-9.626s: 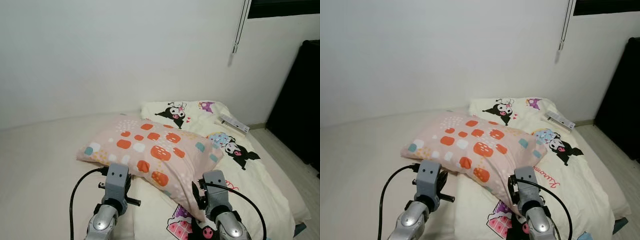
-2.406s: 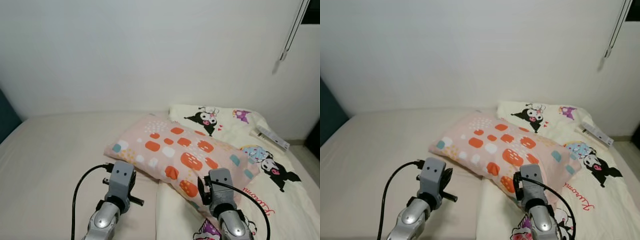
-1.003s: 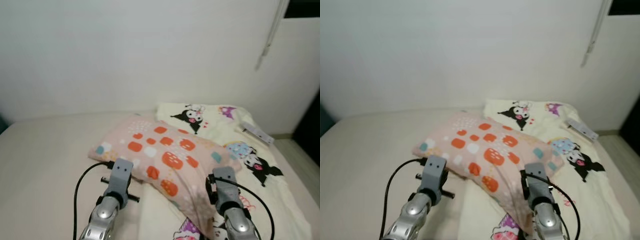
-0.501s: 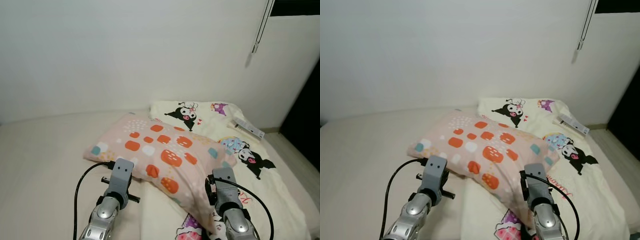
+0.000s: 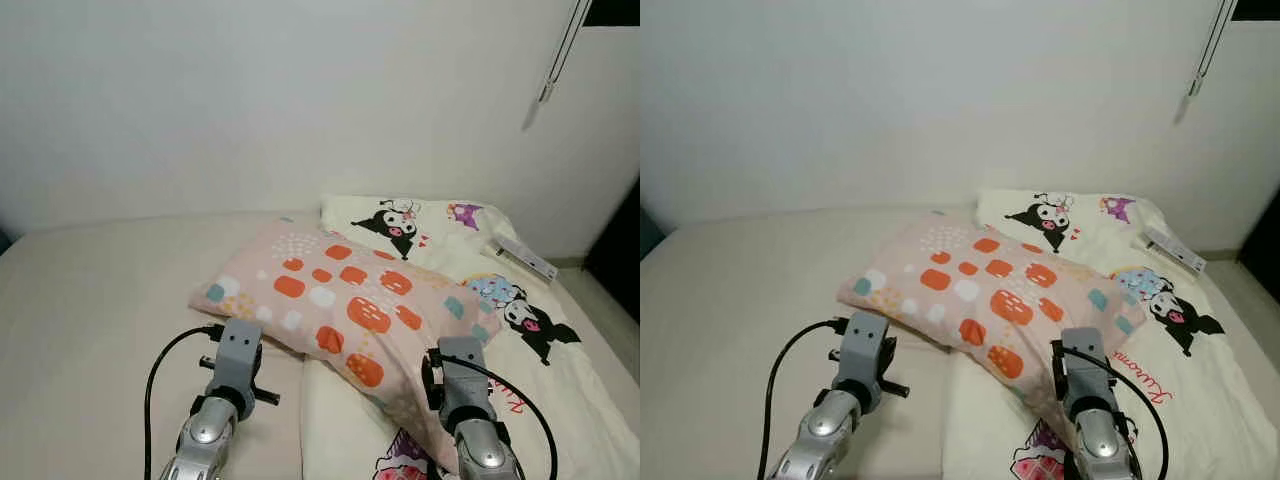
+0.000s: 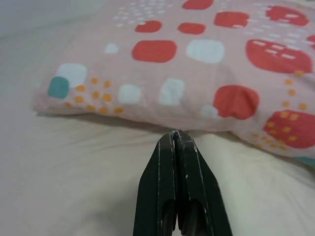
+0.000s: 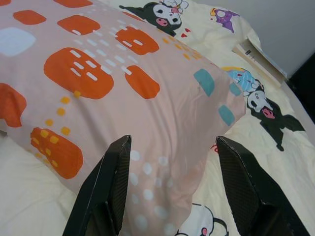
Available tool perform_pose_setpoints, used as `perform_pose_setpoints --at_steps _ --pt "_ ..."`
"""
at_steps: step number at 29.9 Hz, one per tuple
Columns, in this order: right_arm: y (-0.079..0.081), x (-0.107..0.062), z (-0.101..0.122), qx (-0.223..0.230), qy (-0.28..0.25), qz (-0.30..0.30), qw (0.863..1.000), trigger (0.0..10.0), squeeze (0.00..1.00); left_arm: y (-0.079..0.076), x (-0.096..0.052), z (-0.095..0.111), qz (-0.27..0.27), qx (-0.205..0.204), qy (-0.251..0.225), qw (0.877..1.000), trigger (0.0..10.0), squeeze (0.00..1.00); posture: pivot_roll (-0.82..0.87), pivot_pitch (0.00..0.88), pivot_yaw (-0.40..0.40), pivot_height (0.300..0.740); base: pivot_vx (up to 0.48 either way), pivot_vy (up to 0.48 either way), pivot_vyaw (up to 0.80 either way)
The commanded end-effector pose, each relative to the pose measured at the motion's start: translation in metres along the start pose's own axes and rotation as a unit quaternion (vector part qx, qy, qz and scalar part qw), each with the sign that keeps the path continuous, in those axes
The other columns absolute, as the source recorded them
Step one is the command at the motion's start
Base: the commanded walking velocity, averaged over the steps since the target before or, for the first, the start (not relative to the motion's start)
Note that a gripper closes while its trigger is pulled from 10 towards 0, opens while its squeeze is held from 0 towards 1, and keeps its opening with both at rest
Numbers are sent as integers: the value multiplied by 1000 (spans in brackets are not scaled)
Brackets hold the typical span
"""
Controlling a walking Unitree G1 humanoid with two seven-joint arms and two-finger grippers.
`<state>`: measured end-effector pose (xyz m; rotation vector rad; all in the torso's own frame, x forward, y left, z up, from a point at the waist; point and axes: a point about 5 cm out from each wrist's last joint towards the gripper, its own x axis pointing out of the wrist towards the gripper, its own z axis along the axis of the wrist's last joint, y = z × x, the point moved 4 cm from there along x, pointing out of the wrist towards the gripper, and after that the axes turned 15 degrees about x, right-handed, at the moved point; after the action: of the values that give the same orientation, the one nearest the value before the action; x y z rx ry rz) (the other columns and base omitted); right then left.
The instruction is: Clean up the room
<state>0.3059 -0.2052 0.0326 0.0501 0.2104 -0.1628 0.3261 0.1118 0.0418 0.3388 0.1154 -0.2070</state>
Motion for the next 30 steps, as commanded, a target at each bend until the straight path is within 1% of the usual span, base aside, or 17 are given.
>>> perform_pose_setpoints --at_steps 1,5,8,11,17,20,23,30 --pt "2 -1 -4 3 10 1 1000 10000 0 -3 -4 -1 -6 -6 -4 1000 10000 0 -45 61 36 740 0 0 0" --pt "1 -1 -5 5 12 -4 1000 10000 0 -4 -6 0 -9 -21 -9 1000 10000 0 -45 62 36 740 0 0 0" --pt "0 -2 -5 13 10 -7 1000 10000 0 -4 -10 -2 -8 -26 -12 1000 10000 0 -44 65 34 725 0 0 0" --pt "0 -2 -5 13 11 -5 1000 10000 0 -4 -13 -2 -7 -27 -13 1000 10000 0 -43 66 30 710 0 0 0" --pt "0 -2 -6 14 14 -2 1000 10000 0 -6 -14 -1 -10 -25 -16 1000 10000 0 -40 66 27 695 0 0 0" --pt "2 -3 -7 17 17 3 1000 10000 0 -8 -16 -1 -16 -21 -17 1000 10000 0 -38 67 30 675 0 0 0" --pt "3 -3 -7 17 17 3 1000 10000 0 -8 -16 0 -20 -18 -18 999 10000 0 -35 66 33 665 0 0 0" --pt "4 -5 -10 20 18 3 1000 10000 0 -9 -15 3 -27 -16 -21 999 10000 0 -32 66 42 665 0 0 0"
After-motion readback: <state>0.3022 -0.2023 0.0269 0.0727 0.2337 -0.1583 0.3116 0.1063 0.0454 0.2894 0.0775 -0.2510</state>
